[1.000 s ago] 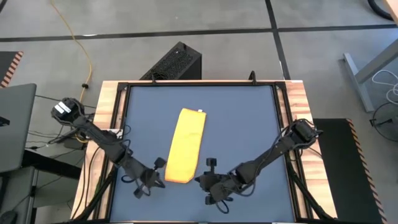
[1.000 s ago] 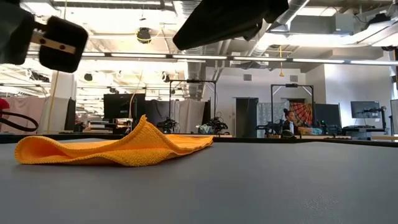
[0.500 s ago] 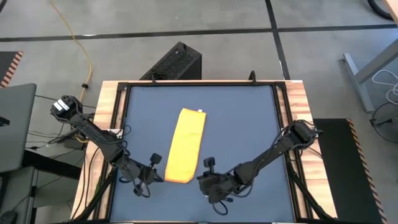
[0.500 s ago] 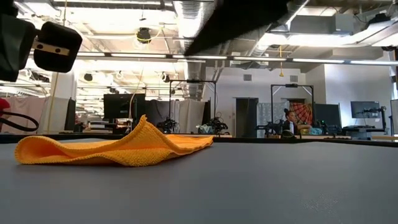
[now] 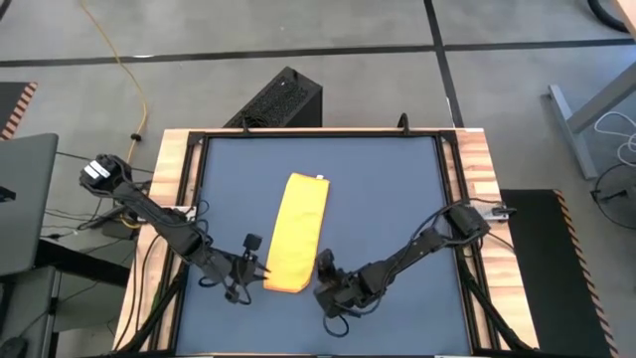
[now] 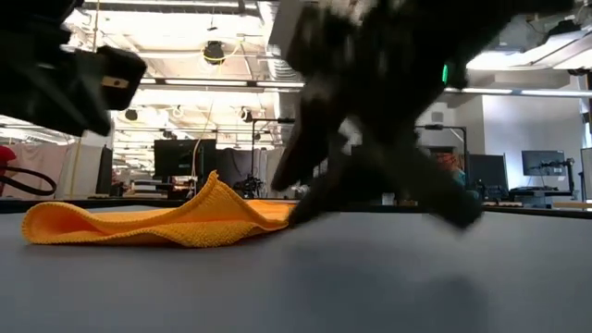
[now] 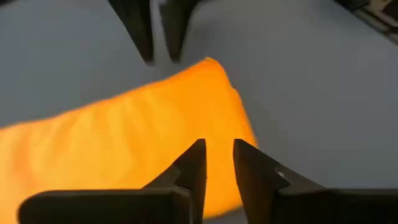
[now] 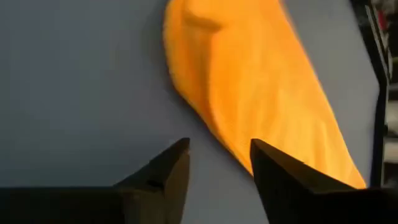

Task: Roll towel
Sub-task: Roll the yellow microfiber cloth

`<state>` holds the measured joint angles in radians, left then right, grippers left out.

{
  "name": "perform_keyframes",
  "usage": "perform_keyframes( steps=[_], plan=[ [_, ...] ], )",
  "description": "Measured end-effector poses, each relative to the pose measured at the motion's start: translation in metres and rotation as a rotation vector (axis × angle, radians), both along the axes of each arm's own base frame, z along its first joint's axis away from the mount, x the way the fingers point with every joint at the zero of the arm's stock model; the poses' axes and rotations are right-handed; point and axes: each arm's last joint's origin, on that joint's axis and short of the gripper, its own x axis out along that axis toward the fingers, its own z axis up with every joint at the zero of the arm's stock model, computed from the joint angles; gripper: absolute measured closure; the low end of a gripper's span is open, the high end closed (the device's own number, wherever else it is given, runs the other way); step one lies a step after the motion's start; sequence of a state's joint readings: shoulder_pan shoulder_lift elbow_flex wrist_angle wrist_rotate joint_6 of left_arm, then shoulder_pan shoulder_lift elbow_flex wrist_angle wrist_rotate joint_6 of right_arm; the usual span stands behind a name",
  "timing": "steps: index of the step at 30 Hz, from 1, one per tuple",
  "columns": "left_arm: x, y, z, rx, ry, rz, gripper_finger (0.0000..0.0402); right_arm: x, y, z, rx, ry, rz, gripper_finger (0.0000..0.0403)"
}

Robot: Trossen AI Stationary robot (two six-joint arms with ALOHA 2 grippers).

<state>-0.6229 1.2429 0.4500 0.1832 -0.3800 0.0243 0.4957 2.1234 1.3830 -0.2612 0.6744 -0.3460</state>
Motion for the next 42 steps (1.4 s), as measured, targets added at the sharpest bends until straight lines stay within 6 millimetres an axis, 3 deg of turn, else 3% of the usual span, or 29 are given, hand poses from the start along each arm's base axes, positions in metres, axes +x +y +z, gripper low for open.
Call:
perform_keyframes(
  steps=[6, 13, 18, 22, 32, 42],
  plan=[
    [0.024, 0.019, -0.009, 0.093, -0.047, 0.051, 0.031, 0.006, 0.009, -0.021, -0.222, -0.022, 0.066, 0.0189],
    [0.044, 0.036, -0.024, 0.058, -0.023, 0.071, 0.0318, 0.015, 0.003, -0.023, -0.142, -0.02, 0.084, 0.0202],
    [0.048, 0.043, -0.033, 0.064, 0.009, 0.093, 0.0319, 0.024, -0.009, -0.025, -0.026, 0.009, 0.144, 0.021],
    [0.051, 0.049, -0.031, 0.066, -0.008, 0.114, 0.0319, 0.029, -0.013, -0.023, -0.034, -0.018, 0.167, 0.0216],
    [0.057, 0.069, -0.032, 0.014, 0.021, 0.098, 0.0319, 0.035, -0.003, -0.014, -0.047, -0.129, 0.227, 0.0242],
    [0.057, 0.072, -0.033, -0.002, 0.034, 0.085, 0.0319, 0.037, 0.002, -0.009, -0.038, -0.199, 0.211, 0.0281]
  ],
)
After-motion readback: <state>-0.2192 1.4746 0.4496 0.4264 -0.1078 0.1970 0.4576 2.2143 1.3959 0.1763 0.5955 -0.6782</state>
